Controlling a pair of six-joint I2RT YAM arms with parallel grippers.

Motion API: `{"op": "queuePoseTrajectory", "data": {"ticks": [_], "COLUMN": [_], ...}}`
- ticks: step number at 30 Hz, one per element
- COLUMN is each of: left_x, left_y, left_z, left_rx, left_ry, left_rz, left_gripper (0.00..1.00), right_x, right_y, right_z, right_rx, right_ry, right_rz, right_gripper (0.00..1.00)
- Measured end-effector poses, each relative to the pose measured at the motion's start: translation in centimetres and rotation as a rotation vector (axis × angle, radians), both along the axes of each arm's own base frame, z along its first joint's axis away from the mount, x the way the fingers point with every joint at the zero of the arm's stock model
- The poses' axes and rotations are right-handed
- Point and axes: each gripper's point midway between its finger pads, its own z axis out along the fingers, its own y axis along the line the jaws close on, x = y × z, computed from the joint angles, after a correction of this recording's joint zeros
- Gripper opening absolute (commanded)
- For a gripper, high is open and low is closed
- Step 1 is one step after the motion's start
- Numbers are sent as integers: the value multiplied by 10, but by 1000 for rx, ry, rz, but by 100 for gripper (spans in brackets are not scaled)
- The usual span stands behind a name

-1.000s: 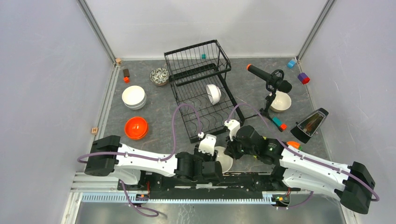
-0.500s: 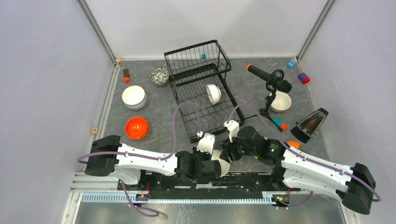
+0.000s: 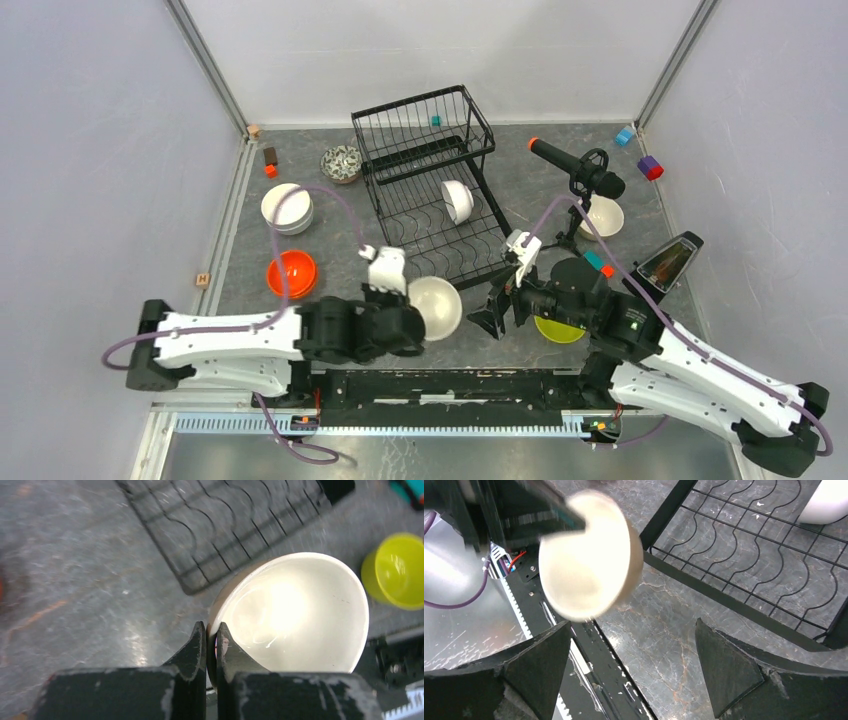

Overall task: Unload the bowls from the dish rack
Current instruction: Pick up the bowl from the center of the board, then place the bowl at the center of the board.

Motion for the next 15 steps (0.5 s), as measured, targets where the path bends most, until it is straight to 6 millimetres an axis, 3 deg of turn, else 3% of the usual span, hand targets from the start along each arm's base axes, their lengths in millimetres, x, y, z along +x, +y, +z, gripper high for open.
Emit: {"op": "queuePoseTrajectory", "data": {"ticks": [4, 8, 11, 15], "left_x": [32, 53, 61, 75], "left_y": [45, 94, 118, 140], "left_z": [29, 43, 37, 15], "left_rx": [-73, -125, -99, -16], "left_ry": [-39, -76, -85, -55], "left_rz": [140, 295, 368, 465], "left_gripper": [2, 2, 2, 2], "right_x": [0, -2, -2, 4], "right_y": [-5, -10, -15, -22], "right_z": [1, -21, -41, -57], "right_rx": [0, -30, -64, -97], "right_ry": [-27, -16, -4, -8], "right_rz": [-5, -5, -16, -59], "right_gripper": [98, 98, 98, 98]}}
